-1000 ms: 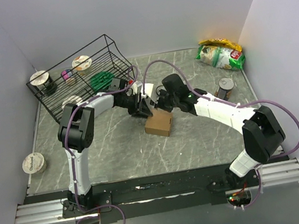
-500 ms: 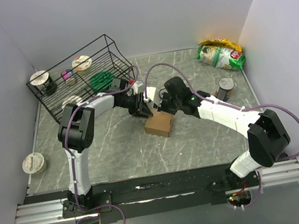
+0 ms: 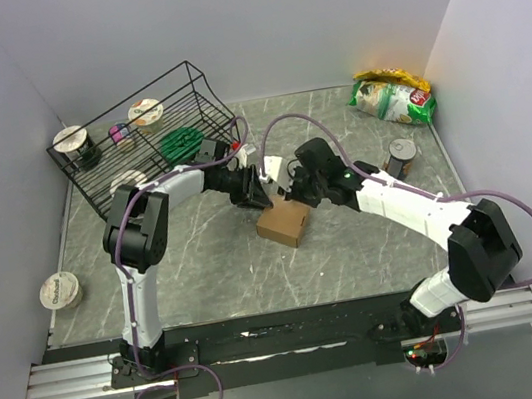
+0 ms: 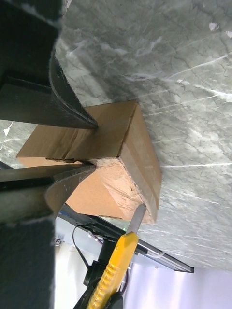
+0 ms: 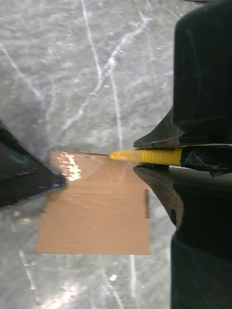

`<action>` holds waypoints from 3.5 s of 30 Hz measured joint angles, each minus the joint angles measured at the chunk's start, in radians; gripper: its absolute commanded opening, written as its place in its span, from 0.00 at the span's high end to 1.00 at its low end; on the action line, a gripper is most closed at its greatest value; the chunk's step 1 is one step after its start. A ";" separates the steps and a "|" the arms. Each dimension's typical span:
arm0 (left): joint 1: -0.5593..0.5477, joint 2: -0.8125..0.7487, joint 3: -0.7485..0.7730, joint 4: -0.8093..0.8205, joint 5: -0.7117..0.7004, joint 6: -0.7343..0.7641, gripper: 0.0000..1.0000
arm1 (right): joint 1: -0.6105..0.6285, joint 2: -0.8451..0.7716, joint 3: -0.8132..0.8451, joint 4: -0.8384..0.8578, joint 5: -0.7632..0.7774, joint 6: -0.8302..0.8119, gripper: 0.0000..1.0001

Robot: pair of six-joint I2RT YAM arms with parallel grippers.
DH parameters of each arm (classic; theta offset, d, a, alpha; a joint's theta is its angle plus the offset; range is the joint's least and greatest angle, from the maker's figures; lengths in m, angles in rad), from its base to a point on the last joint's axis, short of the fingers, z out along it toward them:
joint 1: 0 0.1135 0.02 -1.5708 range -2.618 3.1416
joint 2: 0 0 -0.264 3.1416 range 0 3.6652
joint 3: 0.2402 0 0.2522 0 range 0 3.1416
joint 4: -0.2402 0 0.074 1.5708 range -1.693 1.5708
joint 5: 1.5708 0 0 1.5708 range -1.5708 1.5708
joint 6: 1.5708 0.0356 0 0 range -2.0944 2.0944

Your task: Unpack the express box

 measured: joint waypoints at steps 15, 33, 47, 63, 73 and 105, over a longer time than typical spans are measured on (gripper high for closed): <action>-0.006 -0.009 -0.002 -0.005 -0.018 0.001 0.89 | -0.009 -0.096 -0.037 -0.132 0.019 0.002 1.00; -0.012 -0.011 0.037 -0.062 -0.019 0.108 0.03 | -0.227 -0.278 0.055 -0.157 -0.022 0.299 1.00; -0.080 -0.172 0.153 -0.299 -0.328 0.331 0.04 | -0.299 -0.328 -0.006 -0.122 0.043 0.384 1.00; -0.085 0.004 0.299 -0.563 -0.338 0.456 0.08 | -0.314 -0.338 -0.065 -0.128 -0.008 0.463 1.00; -0.041 0.115 0.331 -0.543 -0.043 0.431 0.63 | -0.338 -0.326 -0.063 -0.153 -0.003 0.413 1.00; -0.028 -0.349 0.209 -0.378 -0.347 0.608 0.99 | -0.341 -0.214 -0.063 -0.040 -0.039 0.446 1.00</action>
